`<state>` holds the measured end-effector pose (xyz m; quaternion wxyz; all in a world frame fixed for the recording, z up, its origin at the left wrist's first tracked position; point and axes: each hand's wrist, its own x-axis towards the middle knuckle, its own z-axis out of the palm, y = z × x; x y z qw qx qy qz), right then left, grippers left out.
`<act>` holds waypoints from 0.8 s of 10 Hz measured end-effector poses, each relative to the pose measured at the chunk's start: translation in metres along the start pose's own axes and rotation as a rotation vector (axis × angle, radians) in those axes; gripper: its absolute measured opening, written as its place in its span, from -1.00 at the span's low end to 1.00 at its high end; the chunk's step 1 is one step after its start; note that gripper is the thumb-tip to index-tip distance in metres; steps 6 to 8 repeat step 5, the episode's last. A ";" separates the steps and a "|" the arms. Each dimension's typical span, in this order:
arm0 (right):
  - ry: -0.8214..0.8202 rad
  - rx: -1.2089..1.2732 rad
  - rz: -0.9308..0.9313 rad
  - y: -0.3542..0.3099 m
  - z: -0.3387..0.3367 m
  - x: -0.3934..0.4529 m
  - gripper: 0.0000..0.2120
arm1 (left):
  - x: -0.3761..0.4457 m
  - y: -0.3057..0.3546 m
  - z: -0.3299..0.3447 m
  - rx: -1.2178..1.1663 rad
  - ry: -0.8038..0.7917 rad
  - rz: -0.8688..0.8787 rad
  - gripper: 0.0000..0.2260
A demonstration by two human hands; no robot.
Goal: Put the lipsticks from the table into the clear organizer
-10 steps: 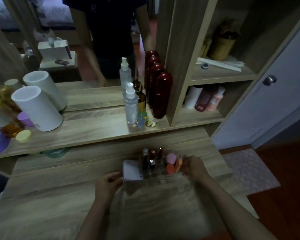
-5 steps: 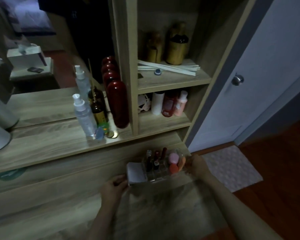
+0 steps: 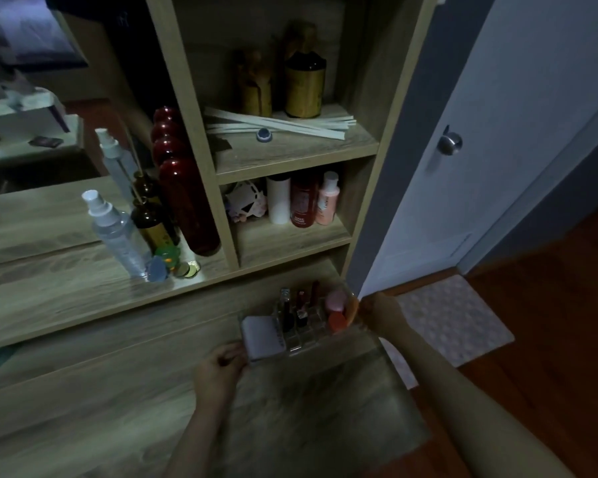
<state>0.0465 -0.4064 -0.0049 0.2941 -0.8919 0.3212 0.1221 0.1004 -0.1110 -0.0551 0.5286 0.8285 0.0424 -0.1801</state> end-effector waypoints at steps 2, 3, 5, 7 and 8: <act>0.027 -0.062 -0.101 0.003 0.000 -0.001 -0.77 | 0.000 -0.001 0.001 -0.116 -0.018 -0.048 -0.84; 0.035 -0.089 -0.098 0.000 -0.001 -0.002 -0.76 | 0.001 0.000 0.002 -0.125 -0.022 -0.050 -0.83; -0.010 0.056 -0.111 0.016 -0.005 -0.021 -0.81 | -0.024 0.003 0.001 0.004 0.041 0.013 -0.80; -0.010 0.056 -0.111 0.016 -0.005 -0.021 -0.81 | -0.024 0.003 0.001 0.004 0.041 0.013 -0.80; -0.010 0.056 -0.111 0.016 -0.005 -0.021 -0.81 | -0.024 0.003 0.001 0.004 0.041 0.013 -0.80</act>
